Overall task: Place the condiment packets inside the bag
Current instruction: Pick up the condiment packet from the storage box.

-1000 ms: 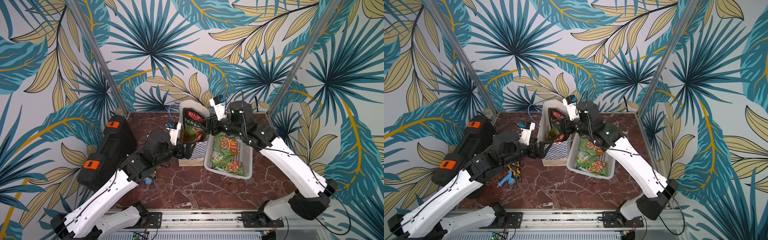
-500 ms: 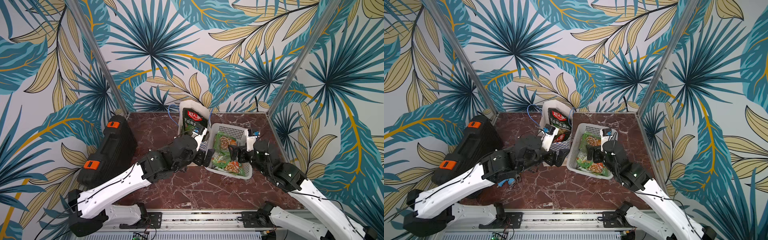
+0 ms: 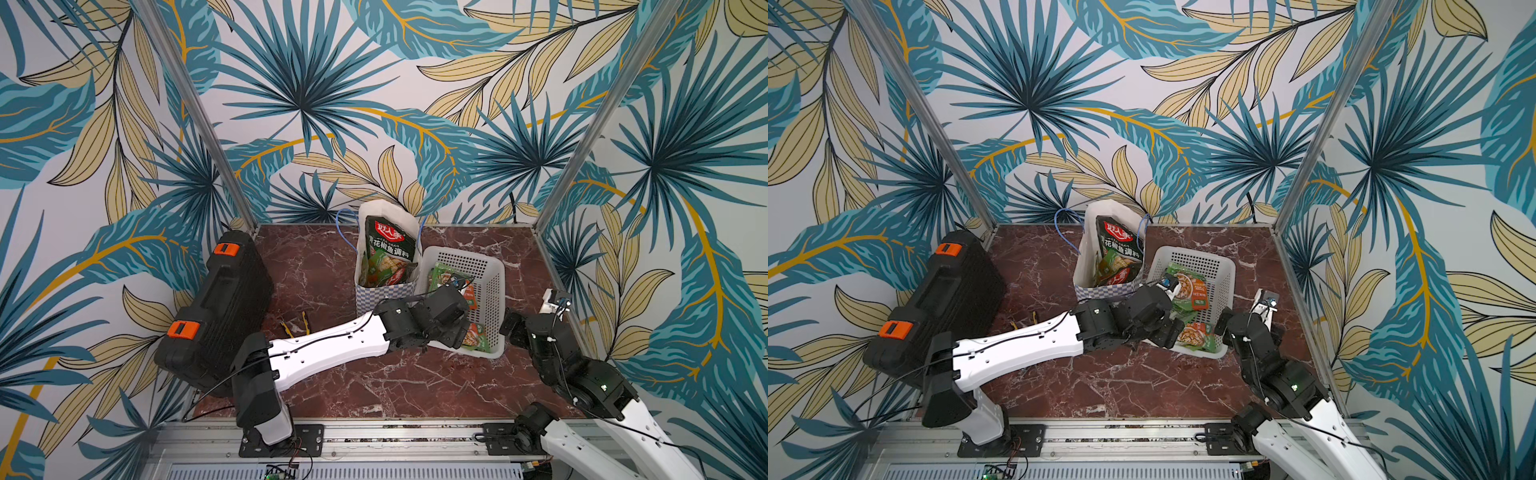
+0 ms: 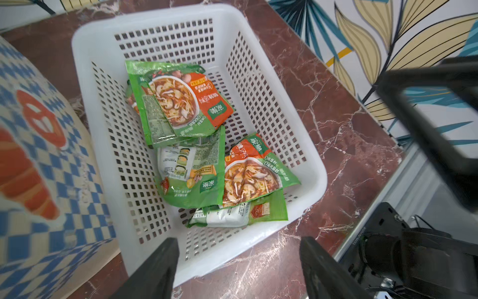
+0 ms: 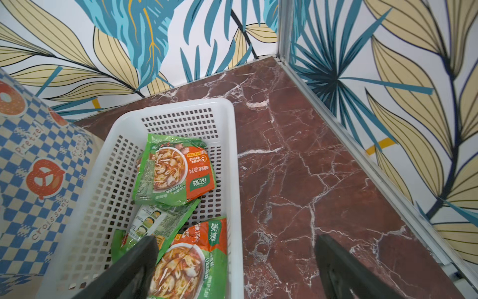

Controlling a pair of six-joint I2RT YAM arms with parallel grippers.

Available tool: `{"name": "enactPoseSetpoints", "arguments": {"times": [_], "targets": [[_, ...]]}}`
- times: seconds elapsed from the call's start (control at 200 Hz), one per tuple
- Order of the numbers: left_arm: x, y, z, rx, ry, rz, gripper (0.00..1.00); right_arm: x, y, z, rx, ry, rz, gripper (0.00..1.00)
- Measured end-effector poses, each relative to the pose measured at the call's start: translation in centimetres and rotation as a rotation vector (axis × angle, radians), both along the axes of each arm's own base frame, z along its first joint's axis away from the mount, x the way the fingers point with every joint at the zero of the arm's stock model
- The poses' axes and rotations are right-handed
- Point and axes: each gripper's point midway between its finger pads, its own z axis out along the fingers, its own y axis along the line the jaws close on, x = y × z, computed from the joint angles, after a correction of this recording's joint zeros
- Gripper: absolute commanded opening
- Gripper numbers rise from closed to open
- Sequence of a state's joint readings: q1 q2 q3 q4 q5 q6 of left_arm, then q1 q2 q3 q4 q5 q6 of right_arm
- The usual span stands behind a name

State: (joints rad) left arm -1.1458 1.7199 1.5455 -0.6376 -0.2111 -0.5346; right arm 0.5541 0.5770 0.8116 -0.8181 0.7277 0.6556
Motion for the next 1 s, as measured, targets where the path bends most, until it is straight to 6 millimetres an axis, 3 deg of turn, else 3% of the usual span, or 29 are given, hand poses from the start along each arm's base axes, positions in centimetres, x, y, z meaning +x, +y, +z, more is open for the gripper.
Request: {"name": "enactPoseSetpoints", "arguments": {"times": [0.165,0.33,0.556,0.736,0.996], "targets": [[2.0,-2.8,-3.0,-0.001,0.061,0.084,0.65,-0.8,-1.1,0.0,-0.007,-0.006,-0.047,1.00],[5.7,-4.5,-6.0,-0.002,0.105,0.191,0.62,-1.3,-1.6,0.0,-0.002,-0.009,-0.064,1.00],[10.5,-3.5,-10.9,0.023,0.168,0.365,0.67,-1.9,-2.0,-0.2,-0.001,-0.002,-0.068,1.00],[11.7,-2.7,-13.1,0.016,0.201,0.488,0.73,-2.1,-2.1,-0.1,0.004,-0.009,-0.068,1.00],[13.4,-3.2,-13.8,-0.084,0.264,0.564,0.55,-2.2,-2.1,-0.2,0.003,-0.007,-0.068,1.00]]}}
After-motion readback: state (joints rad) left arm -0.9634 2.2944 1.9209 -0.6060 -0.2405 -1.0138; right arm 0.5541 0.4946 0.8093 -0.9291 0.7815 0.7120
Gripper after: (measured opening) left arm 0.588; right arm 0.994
